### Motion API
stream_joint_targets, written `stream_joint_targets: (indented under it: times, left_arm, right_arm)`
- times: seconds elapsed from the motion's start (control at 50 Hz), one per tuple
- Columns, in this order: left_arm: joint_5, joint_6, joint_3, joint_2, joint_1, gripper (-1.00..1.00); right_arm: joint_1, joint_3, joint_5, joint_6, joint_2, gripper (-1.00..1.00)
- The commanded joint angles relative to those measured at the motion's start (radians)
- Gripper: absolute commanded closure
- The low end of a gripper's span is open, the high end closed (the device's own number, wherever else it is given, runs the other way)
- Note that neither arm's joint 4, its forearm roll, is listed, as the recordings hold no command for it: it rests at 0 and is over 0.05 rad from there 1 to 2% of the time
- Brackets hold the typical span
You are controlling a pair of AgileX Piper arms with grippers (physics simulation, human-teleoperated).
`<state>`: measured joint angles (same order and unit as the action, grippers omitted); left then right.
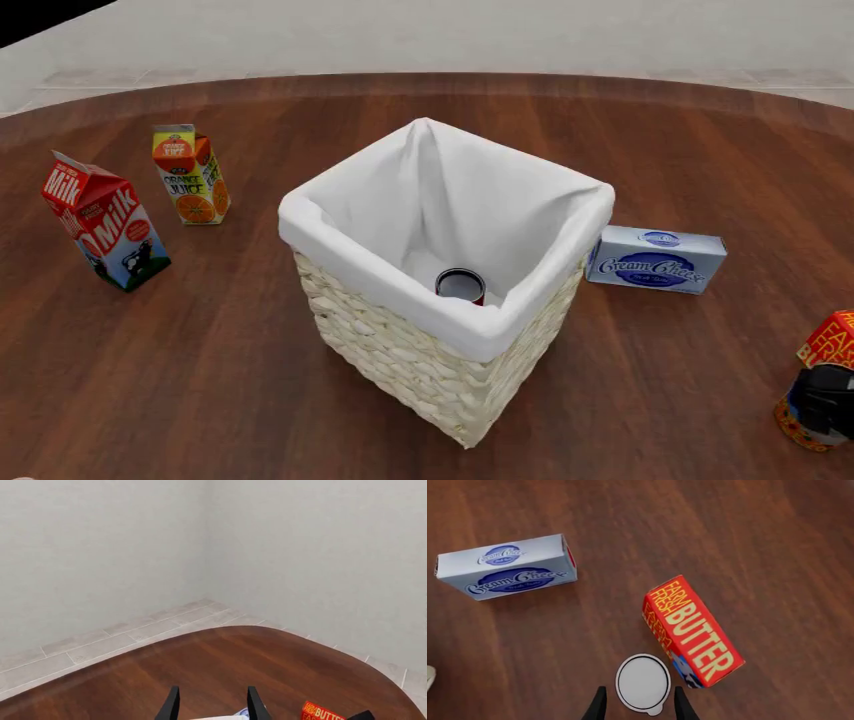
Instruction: Pick up the alphabet soup and the tomato sauce, and put them in the basket.
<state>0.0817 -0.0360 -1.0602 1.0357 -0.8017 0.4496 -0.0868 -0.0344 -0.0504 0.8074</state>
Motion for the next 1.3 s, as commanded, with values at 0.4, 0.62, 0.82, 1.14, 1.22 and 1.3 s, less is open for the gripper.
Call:
stream_joint_targets:
  times: [0.4,0.62,0.82,1.14,1.22,1.3]
  left_arm:
    - [-0.003,0.001,-0.004,0.002,-0.003,-1.00]
    - [-0.004,0.002,-0.005,0.003,-0.003,-1.00]
    - [-0.003,0.001,-0.003,0.003,-0.003,-1.00]
    - [-0.003,0.002,-0.002,0.001,-0.001,-1.00]
    - [-0.003,0.001,-0.001,0.000,-0.002,-1.00]
    - [-0.002,0.000,0.000,0.000,-0.002,-1.00]
  right_arm:
    - [0.003,0.050,0.161,0.001,0.134,-1.00]
    - [0.003,0.075,0.208,0.004,0.165,-1.00]
    - [0.009,0.086,0.204,0.000,0.155,-1.00]
    - [0.007,0.086,0.182,-0.007,0.123,1.00]
    - [0.004,0.086,0.154,-0.011,0.086,1.00]
    - [0.006,0.085,0.156,-0.013,0.083,1.00]
